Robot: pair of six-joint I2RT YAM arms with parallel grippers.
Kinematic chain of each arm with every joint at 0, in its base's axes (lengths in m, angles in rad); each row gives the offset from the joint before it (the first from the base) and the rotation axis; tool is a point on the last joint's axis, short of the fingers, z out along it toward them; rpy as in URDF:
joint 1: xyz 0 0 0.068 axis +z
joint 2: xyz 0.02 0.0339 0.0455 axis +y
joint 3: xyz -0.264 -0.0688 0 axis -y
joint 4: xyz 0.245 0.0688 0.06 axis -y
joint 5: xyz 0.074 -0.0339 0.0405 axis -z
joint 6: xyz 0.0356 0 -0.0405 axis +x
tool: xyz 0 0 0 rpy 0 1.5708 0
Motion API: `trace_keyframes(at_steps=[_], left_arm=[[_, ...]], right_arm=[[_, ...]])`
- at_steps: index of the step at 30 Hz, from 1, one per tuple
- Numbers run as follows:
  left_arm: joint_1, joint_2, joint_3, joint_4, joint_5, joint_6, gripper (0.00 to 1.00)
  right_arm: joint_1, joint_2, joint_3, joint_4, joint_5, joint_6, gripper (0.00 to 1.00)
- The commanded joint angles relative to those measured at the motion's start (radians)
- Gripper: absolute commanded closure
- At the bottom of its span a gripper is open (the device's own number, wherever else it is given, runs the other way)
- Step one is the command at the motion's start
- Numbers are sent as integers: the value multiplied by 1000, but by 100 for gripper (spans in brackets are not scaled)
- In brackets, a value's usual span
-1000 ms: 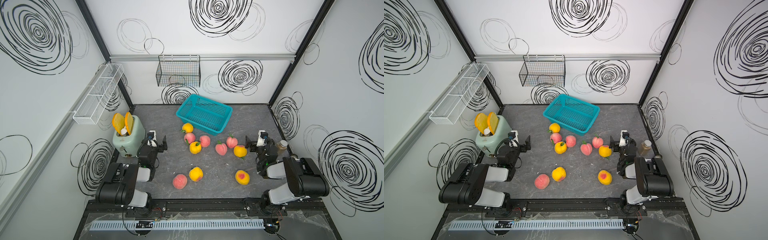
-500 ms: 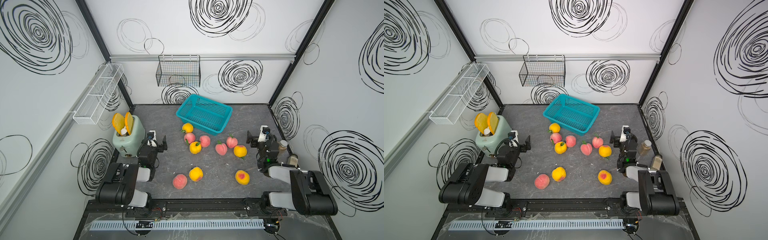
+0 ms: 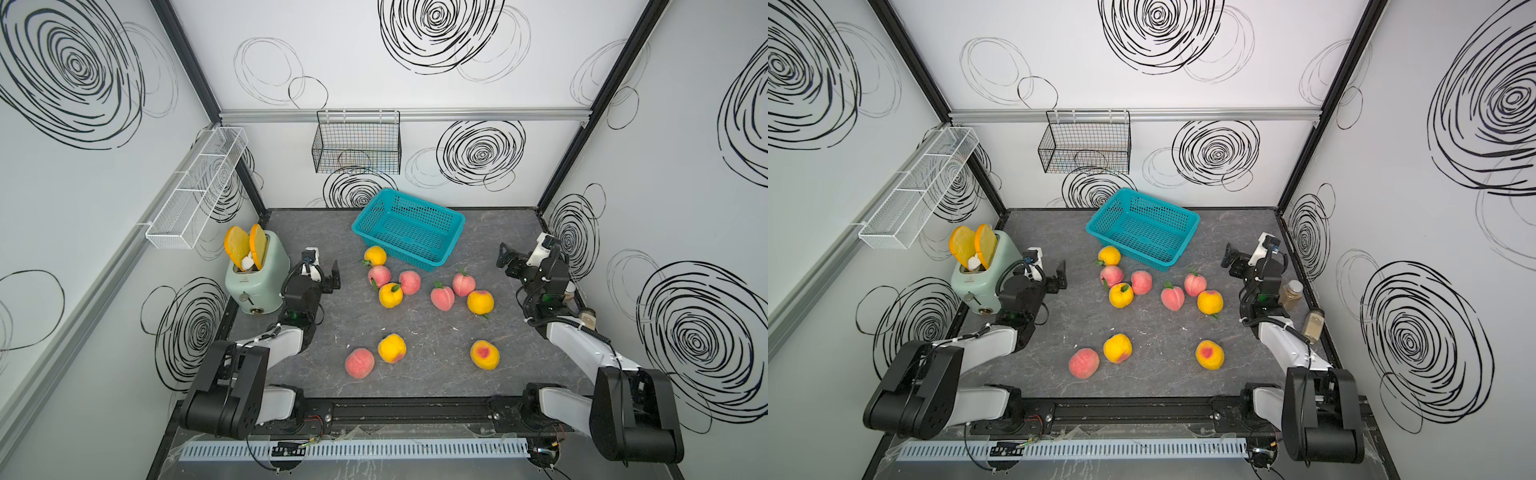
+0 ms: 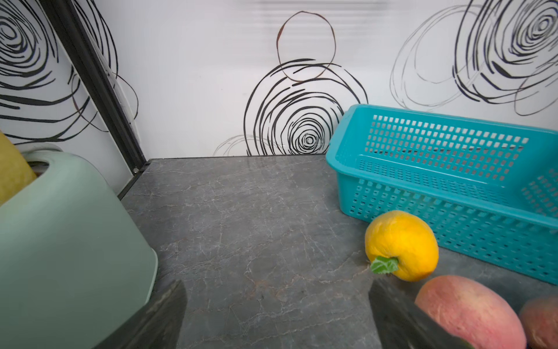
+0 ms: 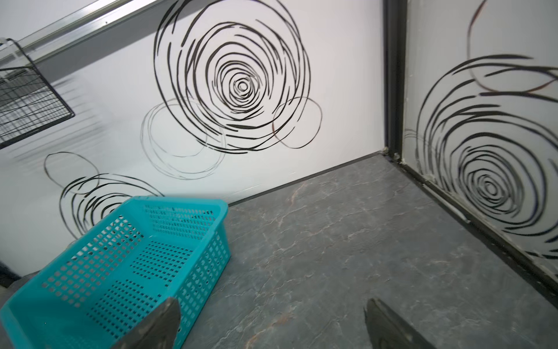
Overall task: Put the peaches into the basket
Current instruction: Pick up the peach from the center of the board.
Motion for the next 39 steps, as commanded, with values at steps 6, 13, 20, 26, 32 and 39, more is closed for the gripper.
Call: trace_keyframes(at_steps=[6, 13, 20, 26, 32, 39], left_arm=[[3, -113, -6, -118, -37, -56, 2], [7, -152, 61, -270, 8, -181, 2], [-4, -117, 169, -437, 118, -284, 2], [-59, -82, 249, -558, 155, -314, 2], [-145, -5, 401, -728, 222, -314, 2], [-192, 169, 634, -1027, 319, -304, 1]], right_arm=[[8, 74, 42, -50, -169, 39, 1], [63, 142, 70, -46, -152, 14, 1], [136, 161, 79, -78, -53, 4, 1], [199, 116, 46, -76, 25, 25, 1], [264, 88, -23, -46, 49, 36, 1], [307, 73, -54, -22, 113, 30, 1]])
